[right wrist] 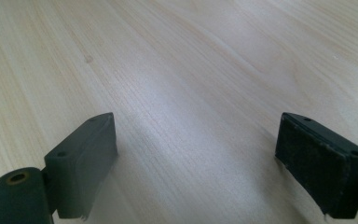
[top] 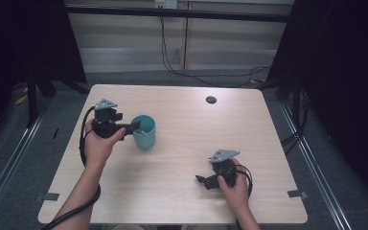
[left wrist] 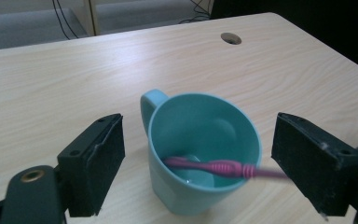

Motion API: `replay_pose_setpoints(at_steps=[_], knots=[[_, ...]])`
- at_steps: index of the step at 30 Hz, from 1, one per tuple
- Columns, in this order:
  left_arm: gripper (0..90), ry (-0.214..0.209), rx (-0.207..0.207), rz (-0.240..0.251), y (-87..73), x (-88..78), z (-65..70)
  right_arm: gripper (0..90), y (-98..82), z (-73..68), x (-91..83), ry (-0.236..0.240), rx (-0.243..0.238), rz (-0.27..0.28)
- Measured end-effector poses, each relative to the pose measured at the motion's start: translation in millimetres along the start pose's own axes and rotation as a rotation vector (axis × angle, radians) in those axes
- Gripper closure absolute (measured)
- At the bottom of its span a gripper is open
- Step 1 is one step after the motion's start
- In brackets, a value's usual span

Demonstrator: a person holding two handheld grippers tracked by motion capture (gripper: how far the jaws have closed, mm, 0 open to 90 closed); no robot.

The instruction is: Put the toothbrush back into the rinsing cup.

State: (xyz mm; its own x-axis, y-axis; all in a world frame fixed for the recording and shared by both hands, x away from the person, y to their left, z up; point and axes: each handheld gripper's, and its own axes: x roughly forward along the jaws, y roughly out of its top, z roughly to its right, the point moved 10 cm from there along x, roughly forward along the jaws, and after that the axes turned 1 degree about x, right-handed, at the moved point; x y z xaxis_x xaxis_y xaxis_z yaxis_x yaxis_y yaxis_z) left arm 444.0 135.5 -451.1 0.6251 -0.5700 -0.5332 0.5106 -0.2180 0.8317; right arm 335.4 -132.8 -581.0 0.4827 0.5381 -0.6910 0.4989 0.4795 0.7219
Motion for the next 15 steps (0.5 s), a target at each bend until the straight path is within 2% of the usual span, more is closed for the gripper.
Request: replay_pose_setpoints(at_steps=[8,15], knots=[[17.1,-0.005,0.011,-0.004,-23.7,-7.5,-1.0,11.8,0.0,0.0,0.0,0.0,0.0,0.0],[17.1,-0.012,0.022,-0.013,-43.7,-6.4,1.4,11.8,0.0,-0.1,0.0,0.001,0.0,0.0]])
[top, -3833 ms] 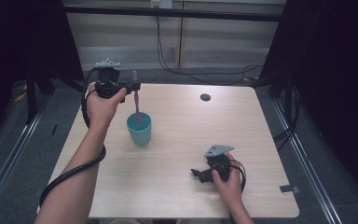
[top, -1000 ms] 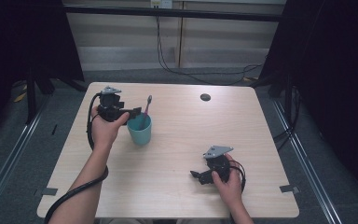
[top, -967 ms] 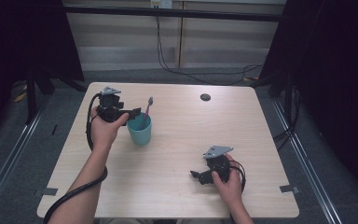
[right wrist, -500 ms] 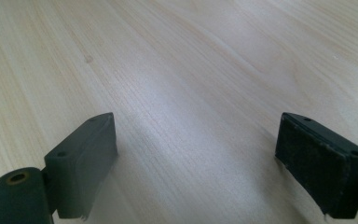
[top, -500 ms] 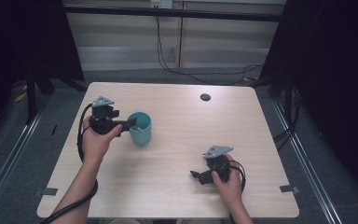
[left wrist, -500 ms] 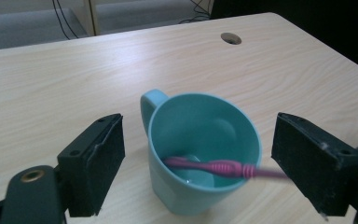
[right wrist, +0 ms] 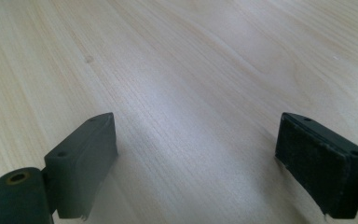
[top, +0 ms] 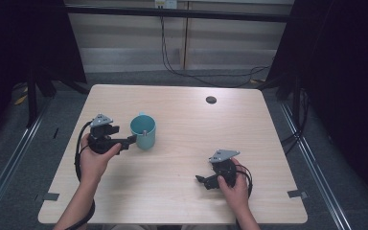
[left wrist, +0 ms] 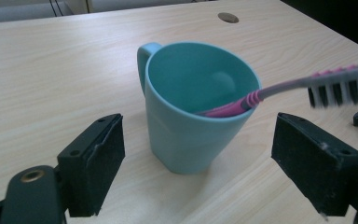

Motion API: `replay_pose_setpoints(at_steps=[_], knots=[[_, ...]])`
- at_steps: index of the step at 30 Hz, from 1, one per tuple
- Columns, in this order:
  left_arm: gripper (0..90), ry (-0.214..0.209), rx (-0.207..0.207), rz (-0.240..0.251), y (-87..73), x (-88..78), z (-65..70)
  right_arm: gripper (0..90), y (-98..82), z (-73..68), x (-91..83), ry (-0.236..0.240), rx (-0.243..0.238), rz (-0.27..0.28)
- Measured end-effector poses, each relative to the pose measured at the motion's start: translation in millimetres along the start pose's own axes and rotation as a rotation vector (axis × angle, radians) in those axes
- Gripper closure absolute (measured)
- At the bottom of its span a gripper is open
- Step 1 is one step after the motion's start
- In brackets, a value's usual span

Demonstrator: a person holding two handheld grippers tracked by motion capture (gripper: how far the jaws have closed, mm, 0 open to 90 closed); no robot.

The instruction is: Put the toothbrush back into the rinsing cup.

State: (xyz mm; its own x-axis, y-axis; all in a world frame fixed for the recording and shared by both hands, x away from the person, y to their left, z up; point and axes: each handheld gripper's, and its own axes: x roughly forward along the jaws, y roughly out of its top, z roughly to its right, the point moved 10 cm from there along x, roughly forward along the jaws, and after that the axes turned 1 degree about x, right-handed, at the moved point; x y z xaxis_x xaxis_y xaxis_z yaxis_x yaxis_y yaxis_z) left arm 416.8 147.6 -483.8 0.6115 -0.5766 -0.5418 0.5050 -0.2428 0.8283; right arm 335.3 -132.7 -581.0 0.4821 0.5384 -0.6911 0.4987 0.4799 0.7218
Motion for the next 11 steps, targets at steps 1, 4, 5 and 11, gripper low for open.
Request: replay_pose_setpoints(at_steps=[1,4,5,11], knots=[[17.1,-0.003,0.001,-0.002,-2.8,0.3,1.0,11.8,0.0,0.0,0.0,0.0,0.0,0.0],[17.0,0.0,0.01,-0.01,-11.2,1.8,2.4,11.8,0.0,-0.3,-0.1,0.001,0.001,-0.001],[17.0,0.0,0.011,-0.01,-13.7,2.4,3.1,11.8,-0.1,-0.3,-0.1,0.001,0.001,-0.001],[16.8,-0.001,0.032,-0.029,-28.2,5.3,5.7,11.8,0.0,-0.5,0.0,0.003,-0.001,0.0]])
